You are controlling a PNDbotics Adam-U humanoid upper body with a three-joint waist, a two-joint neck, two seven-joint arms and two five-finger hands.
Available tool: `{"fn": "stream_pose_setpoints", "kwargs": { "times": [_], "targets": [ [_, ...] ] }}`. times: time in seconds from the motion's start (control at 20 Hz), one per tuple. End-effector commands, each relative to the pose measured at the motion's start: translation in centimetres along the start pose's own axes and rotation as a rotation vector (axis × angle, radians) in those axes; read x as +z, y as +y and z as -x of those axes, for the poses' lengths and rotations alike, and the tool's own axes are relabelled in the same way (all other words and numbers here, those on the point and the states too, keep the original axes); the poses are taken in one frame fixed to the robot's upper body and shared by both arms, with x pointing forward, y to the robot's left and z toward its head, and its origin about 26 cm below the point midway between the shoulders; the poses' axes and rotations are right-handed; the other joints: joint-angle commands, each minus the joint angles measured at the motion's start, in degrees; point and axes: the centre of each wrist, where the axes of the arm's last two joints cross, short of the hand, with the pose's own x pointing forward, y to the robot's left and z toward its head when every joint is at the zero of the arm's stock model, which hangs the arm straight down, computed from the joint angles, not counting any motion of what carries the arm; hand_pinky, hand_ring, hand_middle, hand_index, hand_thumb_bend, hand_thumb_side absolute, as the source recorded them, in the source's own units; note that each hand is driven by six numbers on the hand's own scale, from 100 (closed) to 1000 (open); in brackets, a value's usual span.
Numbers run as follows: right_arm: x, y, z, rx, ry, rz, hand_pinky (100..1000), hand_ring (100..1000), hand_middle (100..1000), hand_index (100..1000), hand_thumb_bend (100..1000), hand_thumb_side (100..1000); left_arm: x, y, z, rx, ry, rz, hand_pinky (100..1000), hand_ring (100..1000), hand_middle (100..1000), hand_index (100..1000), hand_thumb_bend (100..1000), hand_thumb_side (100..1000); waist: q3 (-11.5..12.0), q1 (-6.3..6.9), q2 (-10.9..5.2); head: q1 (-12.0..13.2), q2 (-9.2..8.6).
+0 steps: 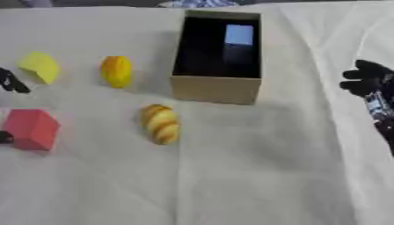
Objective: Pick up objects on the table and place them in the box.
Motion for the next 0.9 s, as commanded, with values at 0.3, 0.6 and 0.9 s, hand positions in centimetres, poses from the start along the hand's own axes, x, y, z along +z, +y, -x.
{"fn": "stream_pose_setpoints", "kwargs": {
  "times": [0.3,0.6,0.9],
  "targets": [
    [-0.2,-0.2,-0.7,0.011,-0.026,0.002,888,790,768,899,100,758,-0.5,0.1,1.3,0.007,0.037,0.05,840,809,785,898,670,514,-0.2,0.04,-0.67,0.4,-0.61],
    [-0.3,-0.2,-0.7,0.009,-0.026,0.006,887,790,767,897,100,757,-1.1,-0.4,1.8,0.0,0.059,0.071,836,808,783,890,692,504,-0.3,-0.04,-0.65,0.4,-0.57],
    [-0.2,-0.2,-0.7,0.005,-0.025,0.009,887,789,767,895,100,758,-2.1,-1.0,1.8,0.0,0.057,0.064,824,791,765,875,679,504,-0.4,-0.09,-0.64,0.5,-0.6]
  ]
}}
